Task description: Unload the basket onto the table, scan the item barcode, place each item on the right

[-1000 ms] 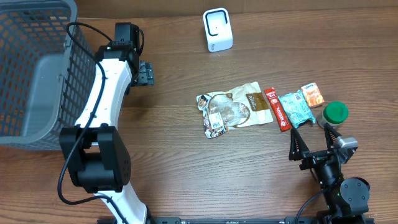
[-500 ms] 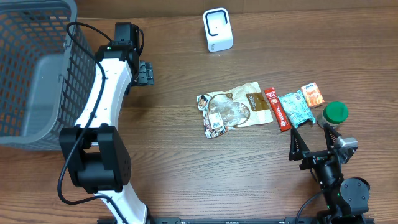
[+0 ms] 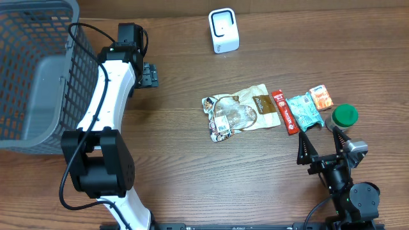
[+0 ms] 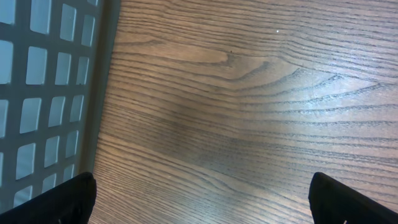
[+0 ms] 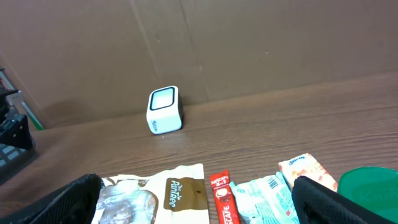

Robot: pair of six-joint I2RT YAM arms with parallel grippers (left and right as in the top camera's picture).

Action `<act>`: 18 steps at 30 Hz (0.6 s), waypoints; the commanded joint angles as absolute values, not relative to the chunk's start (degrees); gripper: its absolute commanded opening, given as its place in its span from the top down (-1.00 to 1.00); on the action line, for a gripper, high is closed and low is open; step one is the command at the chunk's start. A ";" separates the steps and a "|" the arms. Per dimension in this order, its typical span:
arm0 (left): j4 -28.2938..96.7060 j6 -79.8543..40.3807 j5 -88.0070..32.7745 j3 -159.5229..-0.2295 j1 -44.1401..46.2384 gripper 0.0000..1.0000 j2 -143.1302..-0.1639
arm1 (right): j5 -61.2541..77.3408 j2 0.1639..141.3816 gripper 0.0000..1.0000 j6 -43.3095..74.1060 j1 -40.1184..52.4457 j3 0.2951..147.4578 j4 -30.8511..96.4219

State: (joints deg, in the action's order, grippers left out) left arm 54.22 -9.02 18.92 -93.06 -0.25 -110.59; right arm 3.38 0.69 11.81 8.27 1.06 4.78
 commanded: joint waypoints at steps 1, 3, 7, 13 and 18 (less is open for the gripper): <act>54.13 -9.85 19.44 -93.91 -0.01 -1.00 -109.51 | 2.61 0.30 -1.00 12.03 8.01 0.47 4.62; 54.11 -9.85 19.46 -93.91 -0.01 -1.00 -109.21 | 2.61 0.30 -1.00 12.03 8.01 0.47 4.64; 54.13 -9.85 19.46 -93.91 0.67 -1.00 -106.24 | 2.61 0.30 -1.00 12.03 8.01 0.47 4.64; 54.11 -9.85 19.46 -93.91 3.70 -0.99 -92.90 | 2.61 0.30 -1.00 12.03 8.01 0.47 4.64; 54.13 -9.85 19.46 -93.91 4.91 -1.00 -78.63 | 2.61 0.30 -1.00 12.03 8.01 0.47 4.64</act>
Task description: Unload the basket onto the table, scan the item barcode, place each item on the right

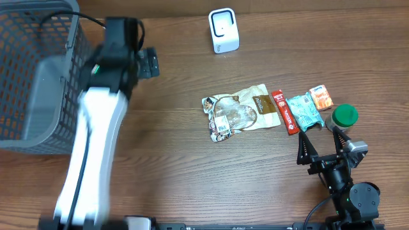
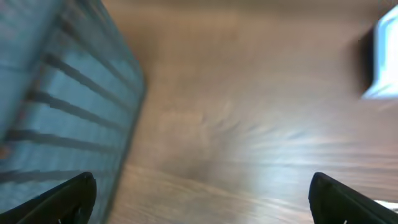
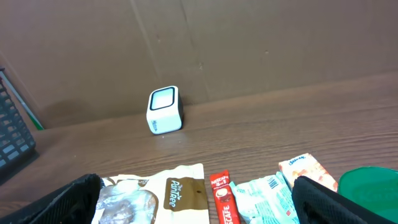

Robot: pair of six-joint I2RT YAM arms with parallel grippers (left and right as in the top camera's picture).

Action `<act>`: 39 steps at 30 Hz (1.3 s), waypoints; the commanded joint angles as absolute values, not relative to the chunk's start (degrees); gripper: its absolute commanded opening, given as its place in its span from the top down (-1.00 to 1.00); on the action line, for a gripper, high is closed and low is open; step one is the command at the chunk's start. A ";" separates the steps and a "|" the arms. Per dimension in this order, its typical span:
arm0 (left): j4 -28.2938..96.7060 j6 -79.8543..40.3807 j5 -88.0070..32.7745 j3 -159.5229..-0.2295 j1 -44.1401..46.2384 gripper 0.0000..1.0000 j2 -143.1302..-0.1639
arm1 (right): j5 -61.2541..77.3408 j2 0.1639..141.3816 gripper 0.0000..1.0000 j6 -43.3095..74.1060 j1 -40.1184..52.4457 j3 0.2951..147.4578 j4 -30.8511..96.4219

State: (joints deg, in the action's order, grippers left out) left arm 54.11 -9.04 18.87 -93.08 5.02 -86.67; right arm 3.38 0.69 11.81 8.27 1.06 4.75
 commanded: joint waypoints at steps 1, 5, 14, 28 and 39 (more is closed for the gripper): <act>54.13 -9.85 19.46 -93.91 4.91 -1.00 -75.48 | 2.61 0.30 -1.00 12.03 8.01 0.47 4.64; 54.13 -9.85 19.46 -93.91 4.91 -0.99 -65.58 | 2.61 0.30 -1.00 12.03 8.01 0.47 4.64; 56.95 -8.47 20.47 -93.58 4.73 -0.99 -53.08 | 2.61 0.30 -1.00 12.03 8.01 0.47 4.64; 68.34 -9.65 15.92 -72.20 4.67 -1.00 -29.76 | 2.61 0.30 -1.00 12.03 8.01 0.47 4.64; 38.24 -16.14 10.48 -44.10 1.02 -0.99 -6.61 | 2.61 0.30 -1.00 12.03 8.01 0.47 4.64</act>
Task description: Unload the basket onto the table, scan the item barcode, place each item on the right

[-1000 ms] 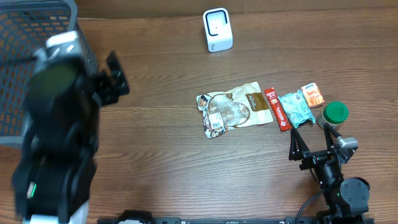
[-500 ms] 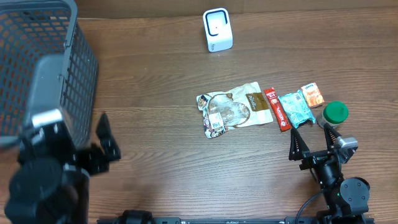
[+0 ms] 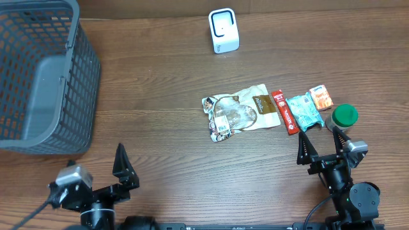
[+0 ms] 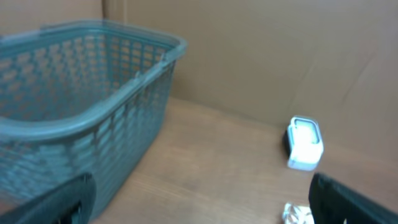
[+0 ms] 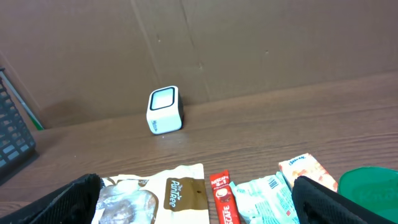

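Note:
The white barcode scanner (image 3: 223, 30) stands at the table's far edge; it also shows as the scanner (image 5: 165, 110) and the scanner (image 4: 305, 144). Mid-table lie a brown-and-white snack pouch (image 3: 241, 115), a red coffee stick (image 3: 285, 112), a teal packet (image 3: 302, 112), an orange packet (image 3: 321, 97) and a green lid (image 3: 345, 115). My right gripper (image 3: 319, 142) stands open just in front of them, holding nothing; its fingers (image 5: 336, 199) frame the items. My left gripper (image 3: 96, 167) sits open and empty at the near left edge, far from the items.
A large grey mesh basket (image 3: 38, 76) fills the far left corner; in the left wrist view the basket (image 4: 81, 112) looms close on the left. A brown cardboard wall (image 5: 249, 43) backs the table behind the scanner.
My left arm, stretched out beside the basket at the far left before, now sits folded at the near left edge, its camera facing basket and scanner. The right arm and items are unmoved.
At first my left gripper hung open over bare wood beside the basket. Then it was blurred, slightly farther back near the basket's corner. Now it rests at the near left edge, open and empty. The right gripper stayed open behind the items throughout.

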Robot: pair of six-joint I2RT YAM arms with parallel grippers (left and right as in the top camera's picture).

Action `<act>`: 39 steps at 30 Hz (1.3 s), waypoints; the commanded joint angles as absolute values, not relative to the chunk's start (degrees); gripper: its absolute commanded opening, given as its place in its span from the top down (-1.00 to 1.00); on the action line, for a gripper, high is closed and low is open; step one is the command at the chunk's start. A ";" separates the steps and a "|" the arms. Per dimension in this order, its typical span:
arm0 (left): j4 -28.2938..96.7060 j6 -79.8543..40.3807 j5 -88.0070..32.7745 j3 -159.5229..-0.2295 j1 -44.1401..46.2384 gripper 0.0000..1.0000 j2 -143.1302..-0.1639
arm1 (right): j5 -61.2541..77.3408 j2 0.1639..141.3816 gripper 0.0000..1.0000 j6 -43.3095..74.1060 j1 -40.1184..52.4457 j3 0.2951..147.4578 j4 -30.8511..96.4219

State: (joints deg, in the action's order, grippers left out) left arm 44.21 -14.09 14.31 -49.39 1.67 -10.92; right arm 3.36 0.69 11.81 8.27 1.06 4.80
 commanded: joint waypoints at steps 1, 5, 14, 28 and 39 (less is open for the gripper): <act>34.41 -16.16 10.02 -42.11 1.02 -1.00 -5.21 | 2.61 0.30 -1.00 12.03 8.01 0.47 4.64; 15.81 -16.12 6.26 -33.32 1.04 -0.99 -0.27 | 2.61 0.30 -1.00 12.03 8.01 0.47 4.64; -16.91 -16.14 2.96 -16.27 1.02 -1.00 -0.21 | 2.61 0.30 -1.00 12.03 8.01 0.47 4.64; -15.75 -16.08 3.01 -0.27 0.99 -0.99 -0.21 | 2.61 0.30 -1.00 12.03 8.01 0.47 4.64; 4.40 -6.35 -1.10 -0.27 0.97 -1.00 -0.21 | 2.61 0.30 -1.00 12.03 8.01 0.47 4.64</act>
